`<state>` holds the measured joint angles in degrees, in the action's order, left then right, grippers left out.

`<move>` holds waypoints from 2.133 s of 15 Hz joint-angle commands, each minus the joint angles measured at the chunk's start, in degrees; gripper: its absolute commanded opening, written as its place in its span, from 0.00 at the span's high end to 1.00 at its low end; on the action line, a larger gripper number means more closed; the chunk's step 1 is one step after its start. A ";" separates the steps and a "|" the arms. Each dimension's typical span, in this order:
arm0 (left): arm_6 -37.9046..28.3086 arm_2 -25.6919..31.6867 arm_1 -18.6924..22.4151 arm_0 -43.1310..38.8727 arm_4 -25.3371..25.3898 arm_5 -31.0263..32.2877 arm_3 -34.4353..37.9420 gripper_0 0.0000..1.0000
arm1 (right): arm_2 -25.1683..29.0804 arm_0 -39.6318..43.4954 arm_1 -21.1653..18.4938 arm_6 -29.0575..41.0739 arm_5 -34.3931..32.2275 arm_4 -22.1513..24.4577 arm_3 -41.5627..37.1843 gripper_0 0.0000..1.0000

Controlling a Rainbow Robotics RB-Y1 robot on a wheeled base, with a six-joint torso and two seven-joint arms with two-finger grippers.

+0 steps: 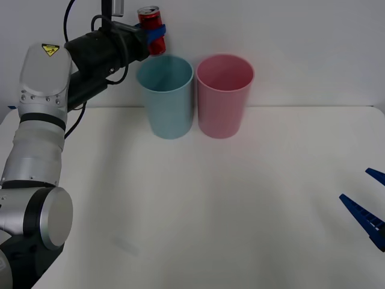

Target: Grasp the object on the table and drop it into the matching bin: aluminum can to the light blue bin, PET bottle to the pink bin.

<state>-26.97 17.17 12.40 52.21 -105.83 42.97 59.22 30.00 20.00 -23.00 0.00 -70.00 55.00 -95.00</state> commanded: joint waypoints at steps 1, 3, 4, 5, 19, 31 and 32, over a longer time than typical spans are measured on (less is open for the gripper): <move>0.16 -0.56 -0.01 0.00 0.19 -0.08 0.02 0.77 | 0.00 0.00 0.00 0.00 0.00 0.00 0.00 0.00; 0.69 -0.73 -0.01 0.00 0.27 -0.08 -0.07 0.00 | 0.00 0.00 0.00 0.00 0.00 0.00 0.00 0.00; 0.95 -0.73 -0.01 -0.09 0.54 -0.08 0.02 0.00 | 0.00 0.00 0.00 0.00 0.00 0.00 0.00 0.00; 0.95 -0.82 -0.01 -0.09 0.80 -0.08 0.02 0.00 | 0.00 0.00 0.00 0.00 0.00 0.00 0.00 0.00; 4.91 -1.00 4.03 -14.86 16.01 0.71 13.21 0.00 | 0.00 0.00 0.00 0.00 0.00 0.00 0.00 0.00; 16.33 7.97 11.06 -37.00 29.54 11.78 26.48 0.00 | 0.00 0.00 0.00 0.00 0.00 0.00 0.00 0.00; 16.68 9.64 12.21 -38.50 30.24 14.51 26.48 0.00 | 0.00 0.00 0.00 0.00 0.00 0.00 0.00 0.00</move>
<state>-10.69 25.63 23.82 14.78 -76.20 55.52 85.73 30.00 20.00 -23.00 0.00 -70.00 55.00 -95.00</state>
